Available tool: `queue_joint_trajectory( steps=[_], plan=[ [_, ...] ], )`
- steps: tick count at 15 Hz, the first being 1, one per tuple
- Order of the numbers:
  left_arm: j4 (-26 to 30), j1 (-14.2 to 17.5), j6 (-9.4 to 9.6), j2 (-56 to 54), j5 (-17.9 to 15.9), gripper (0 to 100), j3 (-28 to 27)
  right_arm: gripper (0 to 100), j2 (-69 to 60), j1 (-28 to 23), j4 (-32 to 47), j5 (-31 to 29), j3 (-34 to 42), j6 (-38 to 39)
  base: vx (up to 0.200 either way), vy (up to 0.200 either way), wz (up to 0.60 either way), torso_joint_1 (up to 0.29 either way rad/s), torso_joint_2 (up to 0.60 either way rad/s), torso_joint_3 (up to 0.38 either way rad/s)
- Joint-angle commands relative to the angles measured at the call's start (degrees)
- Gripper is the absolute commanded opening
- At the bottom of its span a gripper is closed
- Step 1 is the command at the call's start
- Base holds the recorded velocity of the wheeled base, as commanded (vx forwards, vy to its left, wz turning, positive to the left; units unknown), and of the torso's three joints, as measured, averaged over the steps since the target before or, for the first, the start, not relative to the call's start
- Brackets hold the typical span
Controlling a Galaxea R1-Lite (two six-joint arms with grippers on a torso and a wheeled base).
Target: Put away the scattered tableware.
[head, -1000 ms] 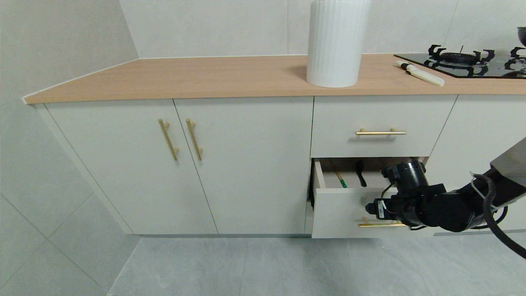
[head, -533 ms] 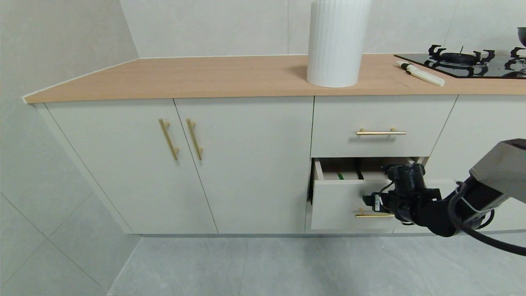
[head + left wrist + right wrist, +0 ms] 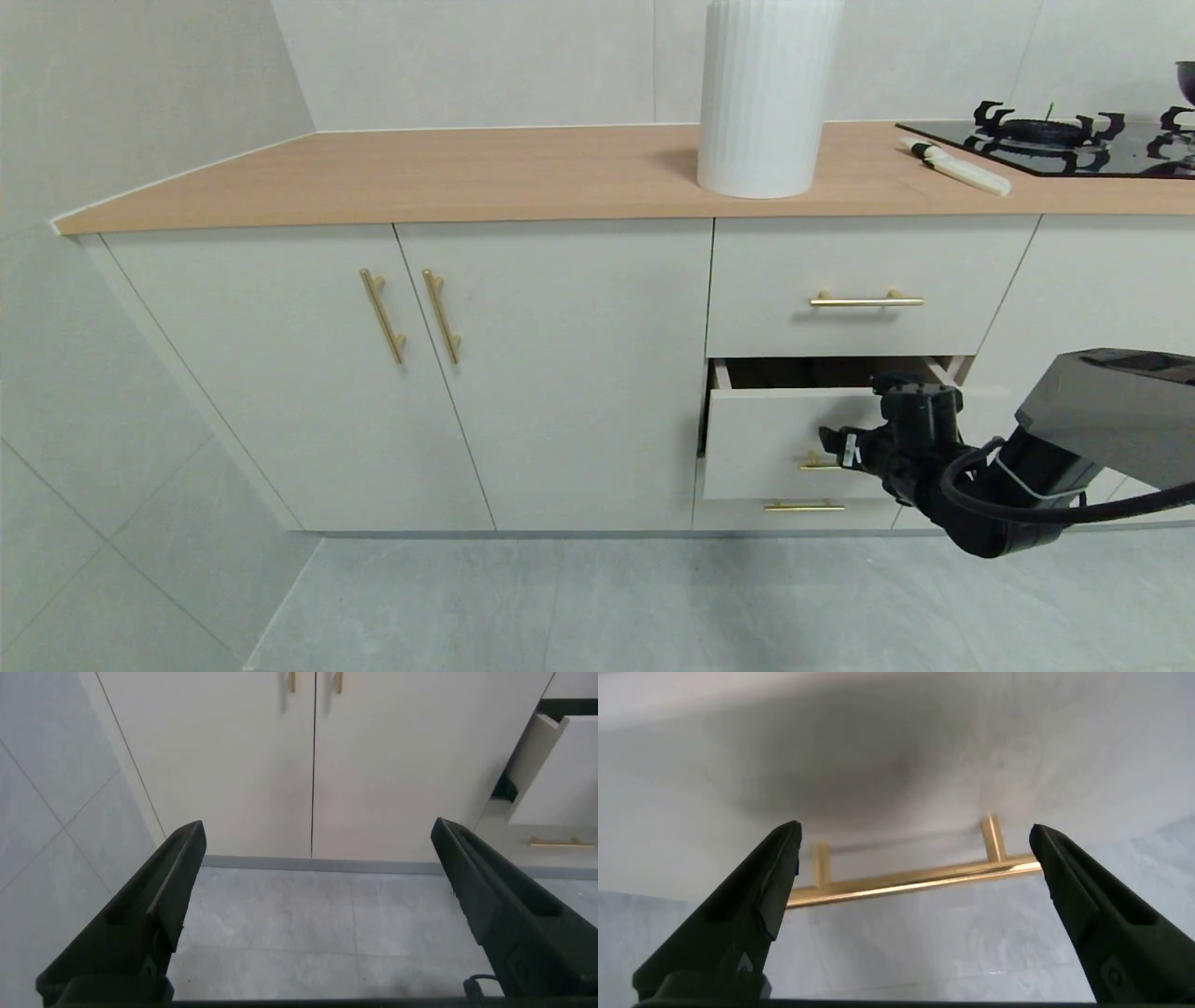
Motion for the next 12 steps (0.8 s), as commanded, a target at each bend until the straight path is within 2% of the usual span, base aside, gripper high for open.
queue_joint_trajectory(
  steps=[1, 3, 5, 12],
  plan=[
    [0.03, 0.0, -0.02, 0.02, 0.02, 100, 0.0, 100, 3.57, -0.55, -1.93, -0.04, -1.64, 0.08, 0.0, 0.0, 0.0, 0.0, 0.0, 0.0],
    [0.03, 0.0, -0.02, 0.02, 0.02, 100, 0.0, 100, 5.15, -1.34, -4.13, -0.04, -4.19, 0.61, 0.0, 0.0, 0.0, 0.0, 0.0, 0.0],
    [0.03, 0.0, -0.02, 0.02, 0.02, 100, 0.0, 100, 6.12, -1.96, -4.31, -0.12, -7.27, 3.51, 0.0, 0.0, 0.0, 0.0, 0.0, 0.0],
    [0.03, 0.0, -0.02, 0.02, 0.02, 100, 0.0, 100, 9.1, -4.77, -4.13, -0.74, -13.95, 6.5, 0.0, 0.0, 0.0, 0.0, 0.0, 0.0]
  ],
)
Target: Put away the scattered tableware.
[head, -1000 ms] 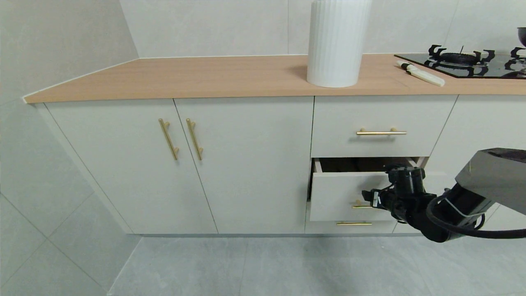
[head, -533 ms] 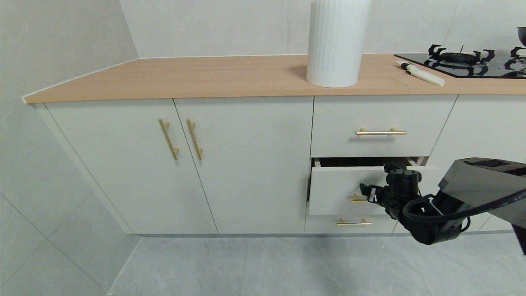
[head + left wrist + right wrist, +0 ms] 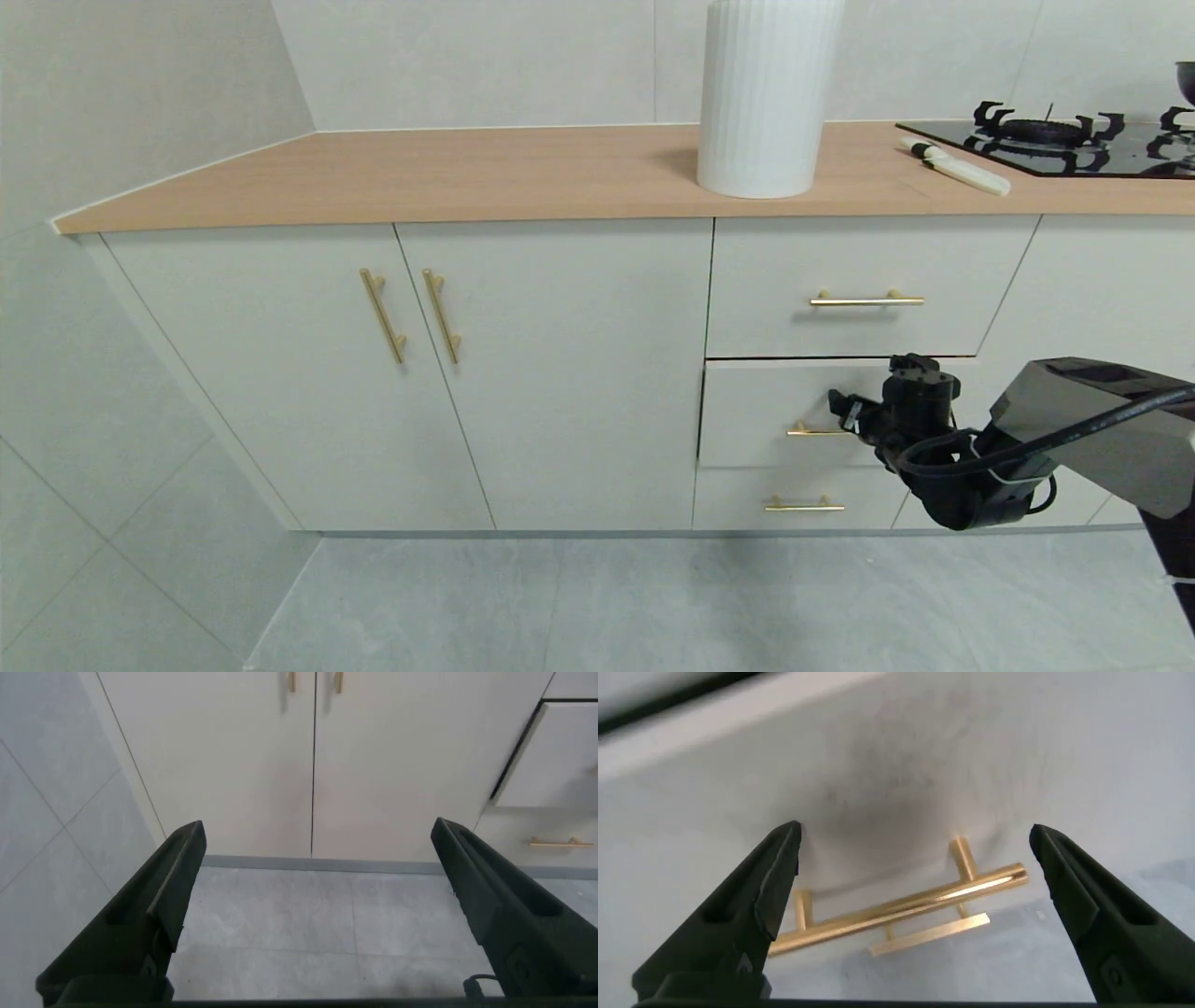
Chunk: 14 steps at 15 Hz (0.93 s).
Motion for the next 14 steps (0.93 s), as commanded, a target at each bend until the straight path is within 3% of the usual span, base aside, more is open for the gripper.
queue_joint_trajectory(
  steps=[1, 14],
  plan=[
    [0.01, 0.0, -0.02, 0.0, 0.02, 100, 0.0, 100, 1.03, -0.54, 0.06, -0.06, -1.58, 0.08, 0.0, 0.0, 0.0, 0.0, 0.0, 0.0],
    [-0.08, 0.0, -0.02, 0.0, 0.02, 100, 0.0, 100, 3.58, -1.42, 0.24, -2.96, -7.47, 0.78, 0.0, 0.0, 0.0, 0.0, 0.0, 0.0]
  ],
)
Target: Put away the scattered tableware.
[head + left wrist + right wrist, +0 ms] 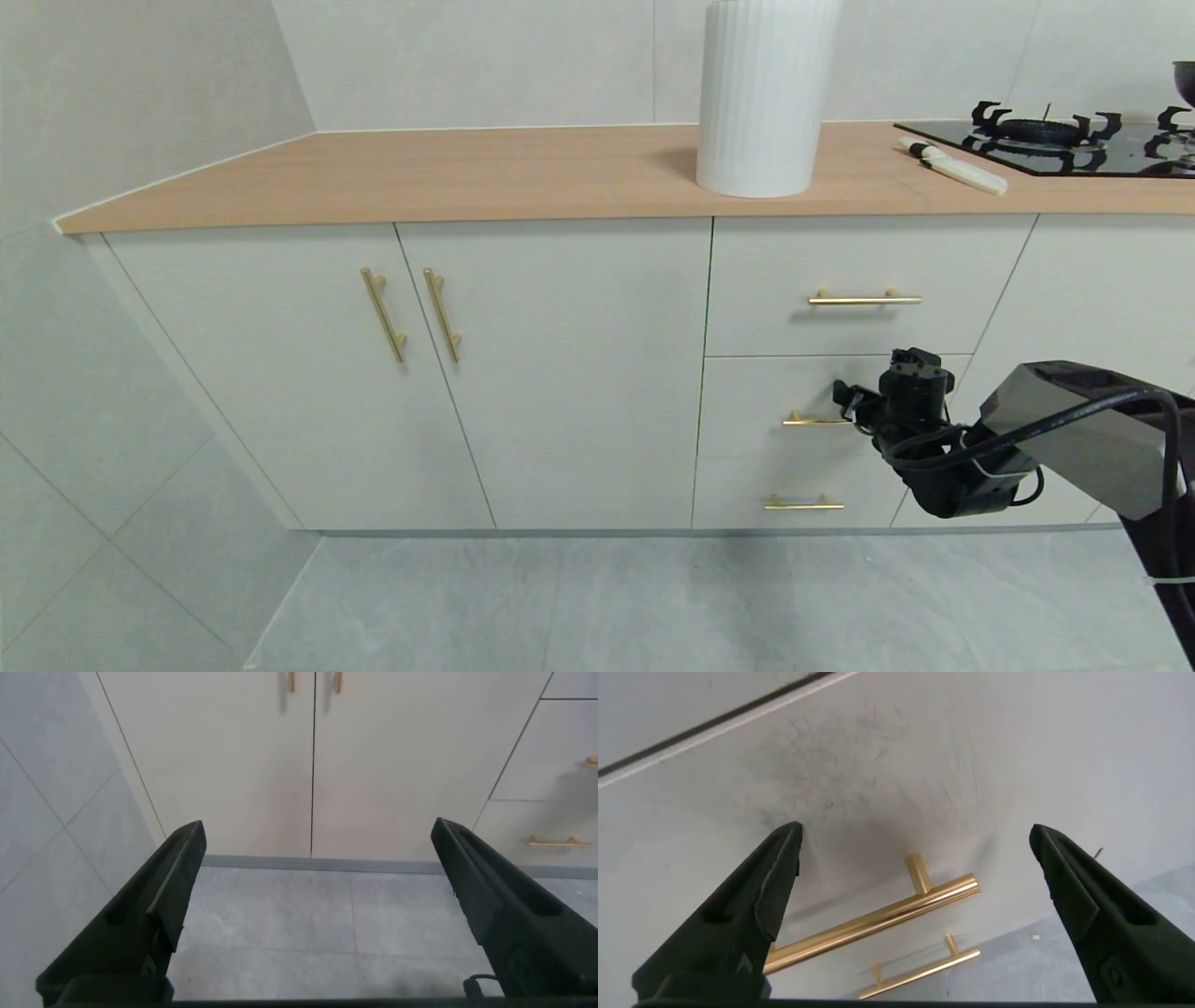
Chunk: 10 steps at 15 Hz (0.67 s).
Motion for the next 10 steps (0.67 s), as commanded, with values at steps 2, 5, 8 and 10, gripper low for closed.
queue_joint_trajectory(
  steps=[2, 5, 8, 10],
  plan=[
    [0.03, 0.0, -0.02, 0.02, 0.02, 100, 0.02, 100, 0.08, -0.37, -0.17, -0.67, -0.65, 0.01, 0.0, 0.0, 0.0, 0.0, 0.0, 0.0],
    [0.03, 0.0, -0.02, 0.02, 0.02, 100, 0.02, 100, -2.73, -0.55, -0.17, -0.85, 2.78, 0.01, 0.0, 0.0, 0.0, 0.0, 0.0, 0.0],
    [-0.06, 0.0, -0.02, 0.02, 0.02, 100, 0.02, 100, -10.55, -0.46, -0.17, 5.74, 14.38, -0.51, 0.0, 0.0, 0.0, 0.0, 0.0, 0.0],
    [0.03, 0.0, -0.02, 0.02, 0.02, 100, 0.02, 100, -19.6, -0.46, 1.23, 8.29, 21.41, -1.04, 0.0, 0.0, 0.0, 0.0, 0.0, 0.0]
  ],
)
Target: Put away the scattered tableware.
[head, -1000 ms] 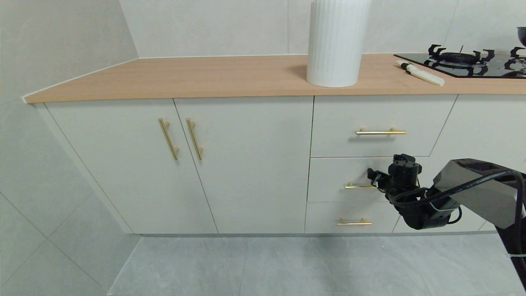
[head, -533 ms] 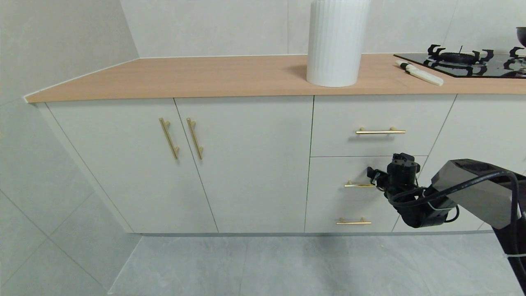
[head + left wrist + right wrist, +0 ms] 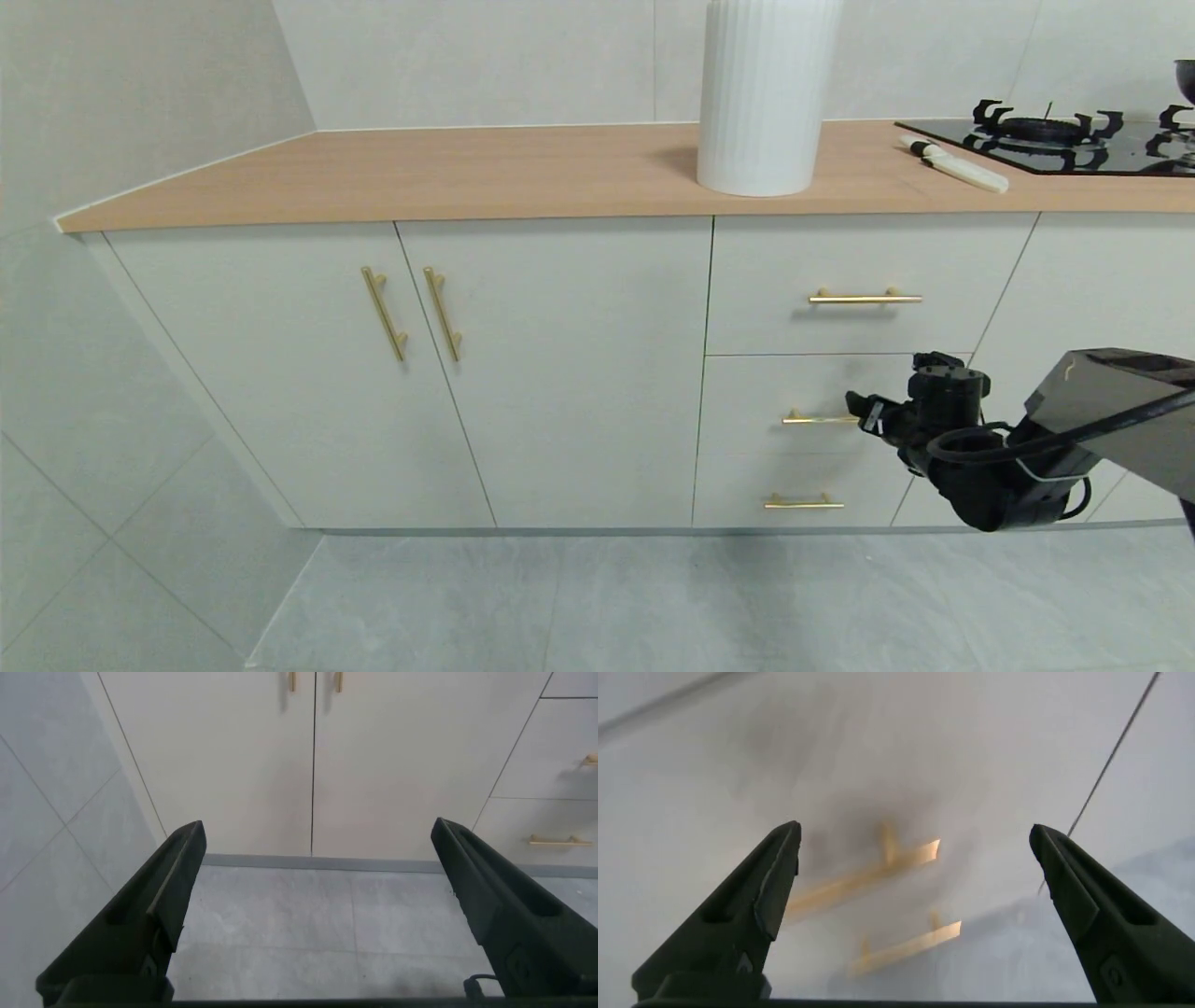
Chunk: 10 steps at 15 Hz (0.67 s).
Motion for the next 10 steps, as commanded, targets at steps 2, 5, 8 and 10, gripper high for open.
queue_joint_trajectory(
  steps=[2, 5, 8, 10],
  plan=[
    [-0.08, 0.0, -0.02, 0.02, 0.04, 100, 0.0, 100, -23.76, 0.03, 4.31, 3.11, 17.33, -3.18, 0.0, 0.0, 0.0, 0.0, 0.0, 0.0],
    [0.01, 0.0, -0.02, 0.02, 0.04, 100, 0.0, 100, -41.69, 0.38, 4.84, 2.76, 30.07, -7.4, 0.0, 0.0, 0.0, 0.0, 0.0, 0.0],
    [0.01, 0.0, -0.02, 0.02, 0.04, 100, 0.0, 100, -58.65, 0.2, 4.93, 2.58, 39.21, -10.82, 0.0, 0.0, 0.0, 0.0, 0.0, 0.0],
    [0.01, 0.0, -0.02, 0.02, 0.04, 100, 0.0, 100, -74.82, -0.59, 10.38, 1.62, 41.32, -16.1, 0.0, 0.0, 0.0, 0.0, 0.0, 0.0]
  ],
)
